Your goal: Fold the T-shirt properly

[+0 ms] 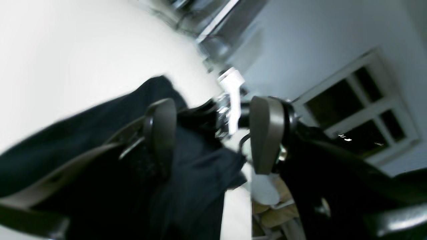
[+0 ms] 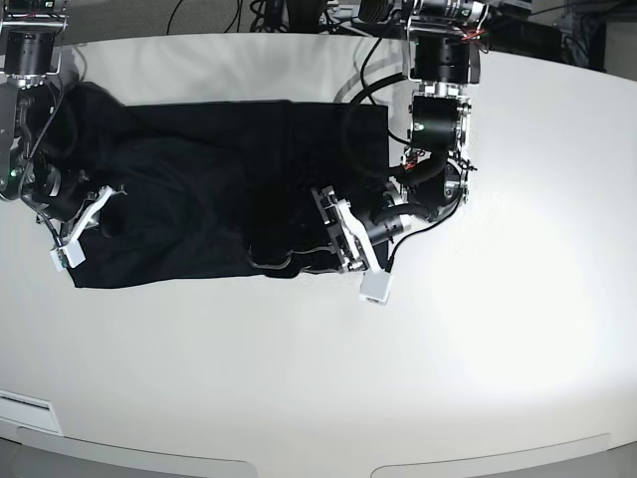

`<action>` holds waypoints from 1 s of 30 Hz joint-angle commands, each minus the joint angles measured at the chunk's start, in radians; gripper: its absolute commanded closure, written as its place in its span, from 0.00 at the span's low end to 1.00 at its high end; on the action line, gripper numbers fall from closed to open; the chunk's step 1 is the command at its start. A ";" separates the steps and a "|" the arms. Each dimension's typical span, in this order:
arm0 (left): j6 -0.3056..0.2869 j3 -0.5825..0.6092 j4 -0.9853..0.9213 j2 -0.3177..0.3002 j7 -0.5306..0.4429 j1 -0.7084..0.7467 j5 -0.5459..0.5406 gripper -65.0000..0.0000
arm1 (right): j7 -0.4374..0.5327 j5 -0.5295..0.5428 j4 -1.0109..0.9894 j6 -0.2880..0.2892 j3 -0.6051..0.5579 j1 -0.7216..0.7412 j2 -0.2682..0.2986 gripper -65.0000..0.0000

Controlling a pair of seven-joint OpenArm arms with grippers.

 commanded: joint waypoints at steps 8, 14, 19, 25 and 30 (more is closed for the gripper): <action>-0.009 -0.058 0.068 0.039 0.059 -0.061 0.018 1.00 | -0.065 -0.024 -0.003 0.006 -0.005 0.006 0.007 0.97; -0.009 -0.206 0.096 -0.080 0.077 -0.061 0.019 1.00 | -0.066 -0.025 -0.003 0.006 -0.005 0.005 0.007 0.98; 0.017 -0.243 0.095 -0.173 0.083 -0.031 0.109 1.00 | -0.064 -0.024 -0.003 -0.001 -0.005 0.006 0.007 0.98; 0.017 -0.167 0.095 -0.192 0.124 0.065 0.122 1.00 | -0.049 -0.024 -0.003 -0.001 -0.005 0.006 0.007 0.98; 0.016 -0.084 0.095 -0.192 0.185 0.089 0.066 1.00 | -0.039 -0.024 -0.003 -0.001 -0.005 0.006 0.007 0.98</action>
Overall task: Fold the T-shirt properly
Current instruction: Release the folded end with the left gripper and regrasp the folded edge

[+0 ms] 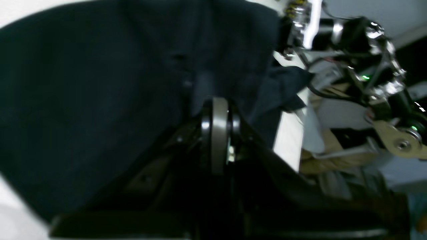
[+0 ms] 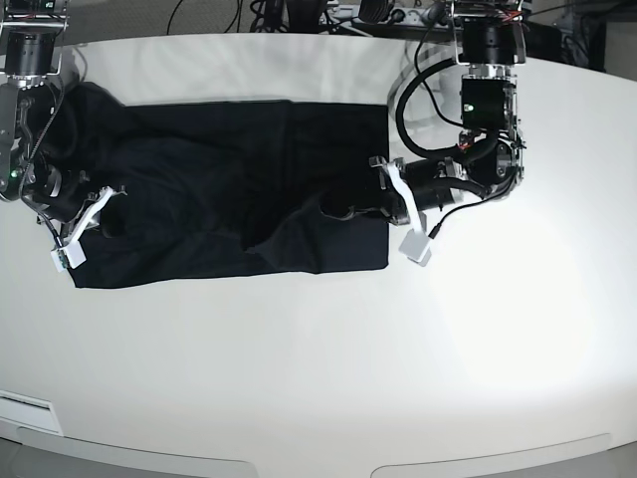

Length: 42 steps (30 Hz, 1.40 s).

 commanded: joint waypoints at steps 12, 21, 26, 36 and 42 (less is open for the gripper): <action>-0.032 0.226 0.017 0.097 -0.045 -0.016 -0.013 1.00 | -0.044 -0.023 -0.003 -0.025 -0.004 -0.002 0.009 0.98; -0.032 0.243 0.050 0.197 0.035 -0.081 -0.159 1.00 | -0.044 -0.025 -0.003 -0.025 -0.004 -0.002 0.009 0.98; -0.032 0.056 0.104 0.156 0.054 -0.087 -0.158 1.00 | -0.066 -0.027 -0.003 -0.025 -0.004 -0.003 0.009 0.98; -0.032 -0.047 0.104 0.021 0.035 0.053 0.003 1.00 | -0.066 -0.026 -0.003 -0.025 -0.004 -0.003 0.009 0.98; -0.032 -0.020 0.104 0.055 0.031 0.124 0.028 1.00 | -0.063 -0.026 -0.003 -0.025 -0.004 -0.002 0.009 0.98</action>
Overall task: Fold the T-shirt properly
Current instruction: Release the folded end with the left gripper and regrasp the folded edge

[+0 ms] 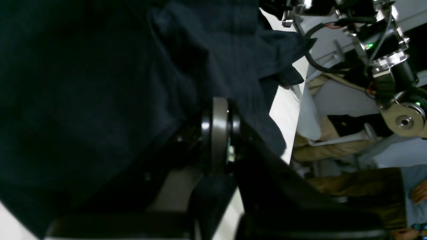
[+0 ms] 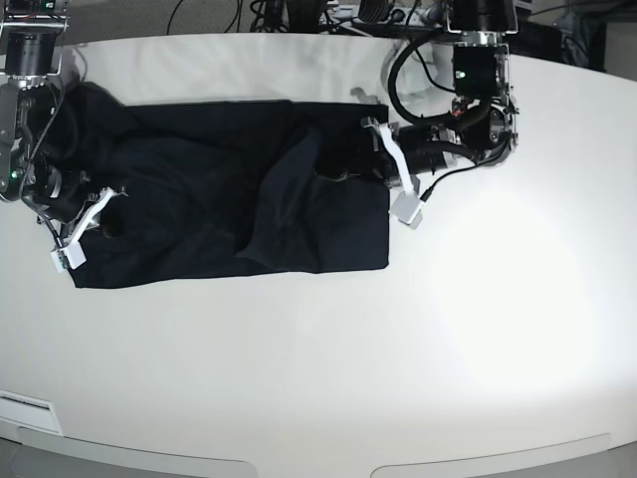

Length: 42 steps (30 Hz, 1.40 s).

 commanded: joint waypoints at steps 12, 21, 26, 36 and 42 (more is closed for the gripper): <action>-0.008 0.315 0.020 0.076 -0.174 -0.029 0.241 1.00 | -0.047 -0.026 -0.003 -0.003 -0.003 0.000 0.010 0.98; -0.009 0.254 0.095 -0.010 -0.034 -0.085 0.204 1.00 | -0.082 -0.028 -0.003 -0.003 -0.003 0.005 0.010 0.98; 0.006 0.228 0.098 -0.089 -0.033 -0.082 0.126 1.00 | -0.080 -0.027 -0.003 -0.002 -0.003 0.005 0.010 0.98; -0.009 0.228 0.190 -0.107 -0.026 -0.087 -0.019 1.00 | -0.082 -0.028 -0.003 -0.003 -0.003 0.005 0.010 0.98; 0.100 0.182 0.206 -0.107 -0.207 -0.112 0.327 1.00 | -0.081 -0.028 -0.003 -0.003 -0.003 0.005 0.010 0.98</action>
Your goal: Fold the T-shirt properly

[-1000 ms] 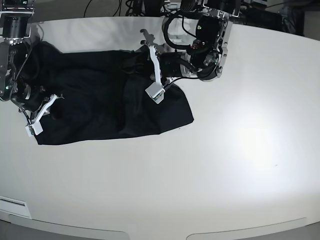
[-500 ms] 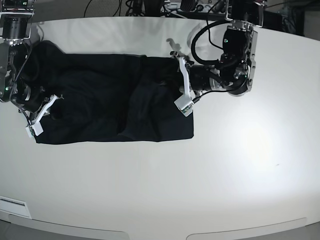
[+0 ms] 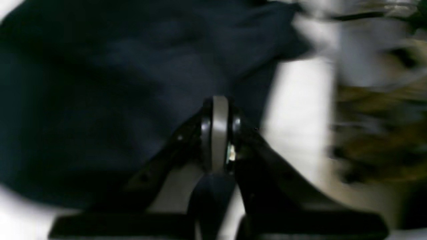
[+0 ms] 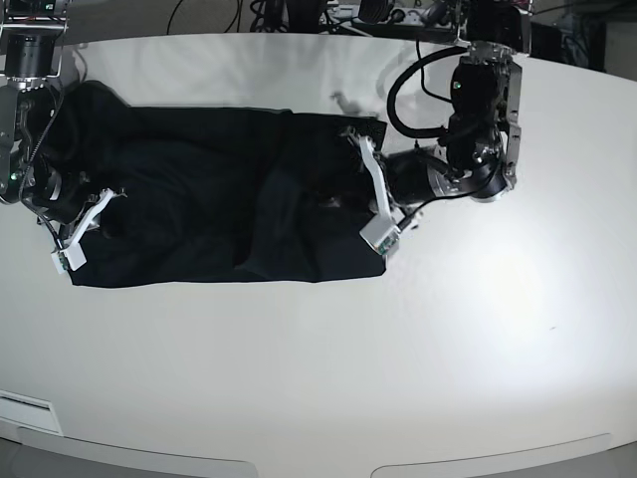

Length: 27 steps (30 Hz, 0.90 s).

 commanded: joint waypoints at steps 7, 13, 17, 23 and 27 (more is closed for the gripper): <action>0.051 0.103 -0.003 0.000 -0.114 -0.069 0.236 1.00 | -0.056 -0.004 -0.003 -0.002 -0.003 -0.002 0.010 0.98; 0.051 0.220 -0.066 0.000 -0.187 -0.093 0.355 1.00 | -0.053 0.029 -0.003 -0.002 -0.003 -0.002 0.010 0.98; 0.050 0.221 -0.131 -0.013 -0.208 -0.093 0.408 1.00 | -0.053 0.030 -0.003 -0.001 -0.003 -0.002 0.010 0.98; 0.050 0.219 -0.284 -0.059 -0.261 -0.093 0.405 1.00 | -0.058 0.122 -0.001 0.030 -0.002 0.029 0.014 0.75; 0.050 0.214 -0.306 -0.082 -0.246 -0.087 0.405 1.00 | -0.083 0.138 0.011 0.029 -0.002 0.090 0.016 0.58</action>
